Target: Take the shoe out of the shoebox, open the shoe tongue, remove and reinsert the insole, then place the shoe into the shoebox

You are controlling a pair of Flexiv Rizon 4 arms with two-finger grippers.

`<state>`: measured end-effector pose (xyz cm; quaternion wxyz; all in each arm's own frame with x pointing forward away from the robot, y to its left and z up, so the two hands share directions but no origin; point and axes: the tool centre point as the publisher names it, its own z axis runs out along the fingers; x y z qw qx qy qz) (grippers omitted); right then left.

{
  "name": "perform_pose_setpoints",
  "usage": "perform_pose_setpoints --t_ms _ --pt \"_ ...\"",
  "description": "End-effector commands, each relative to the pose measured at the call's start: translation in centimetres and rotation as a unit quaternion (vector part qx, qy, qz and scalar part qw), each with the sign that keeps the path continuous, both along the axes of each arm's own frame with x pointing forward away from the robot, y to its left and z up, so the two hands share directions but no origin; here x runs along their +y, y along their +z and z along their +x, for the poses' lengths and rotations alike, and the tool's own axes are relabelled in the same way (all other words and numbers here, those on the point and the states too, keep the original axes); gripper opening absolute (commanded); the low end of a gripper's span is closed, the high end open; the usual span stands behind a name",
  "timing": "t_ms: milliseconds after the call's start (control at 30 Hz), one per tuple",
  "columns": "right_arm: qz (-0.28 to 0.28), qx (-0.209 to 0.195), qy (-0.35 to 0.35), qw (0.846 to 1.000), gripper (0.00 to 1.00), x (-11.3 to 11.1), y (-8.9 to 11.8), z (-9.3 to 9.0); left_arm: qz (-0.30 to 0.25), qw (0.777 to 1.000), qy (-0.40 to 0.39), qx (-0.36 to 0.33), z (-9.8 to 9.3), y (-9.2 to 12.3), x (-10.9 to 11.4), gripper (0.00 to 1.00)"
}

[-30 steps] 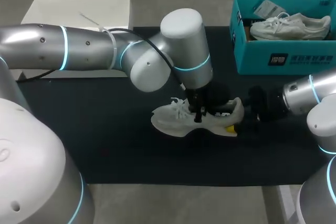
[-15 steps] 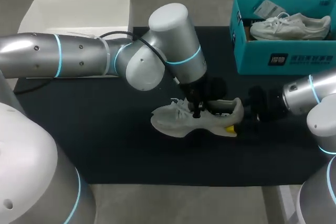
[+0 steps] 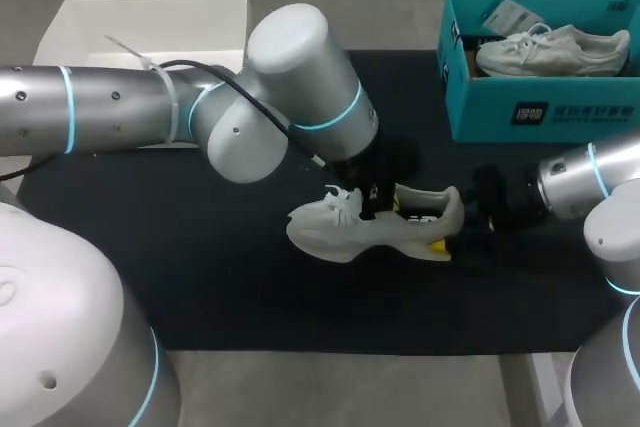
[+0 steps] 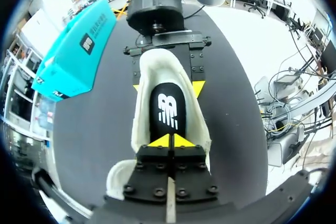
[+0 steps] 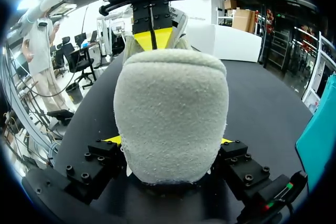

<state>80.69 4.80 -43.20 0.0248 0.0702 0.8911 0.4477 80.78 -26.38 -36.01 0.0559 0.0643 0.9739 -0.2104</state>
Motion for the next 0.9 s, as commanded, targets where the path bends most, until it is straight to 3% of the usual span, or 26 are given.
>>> perform_pose_setpoints --t_ms 33,300,633,833,900 --pt "-0.001 0.000 -0.001 1.000 0.00 0.4 -0.7 -0.2 -0.016 1.000 0.017 -0.012 0.4 1.1 1.9 0.00" --pt "-0.001 0.000 -0.001 1.000 0.00 0.4 -0.7 -0.2 -0.020 1.000 0.013 -0.005 1.4 0.8 1.7 0.00" --pt "-0.001 0.000 -0.001 1.000 0.00 0.4 -0.7 -0.2 0.003 0.997 -0.075 0.025 -1.3 -0.9 -2.2 0.00" --pt "-0.001 0.000 -0.001 1.000 0.00 0.4 -0.7 -0.2 0.031 0.995 -0.092 0.028 -1.8 -2.5 -2.9 0.00" --pt "-0.001 0.000 -0.001 1.000 0.00 0.4 -0.7 -0.2 0.033 0.995 -0.092 0.026 -1.7 -3.0 -2.8 0.05"
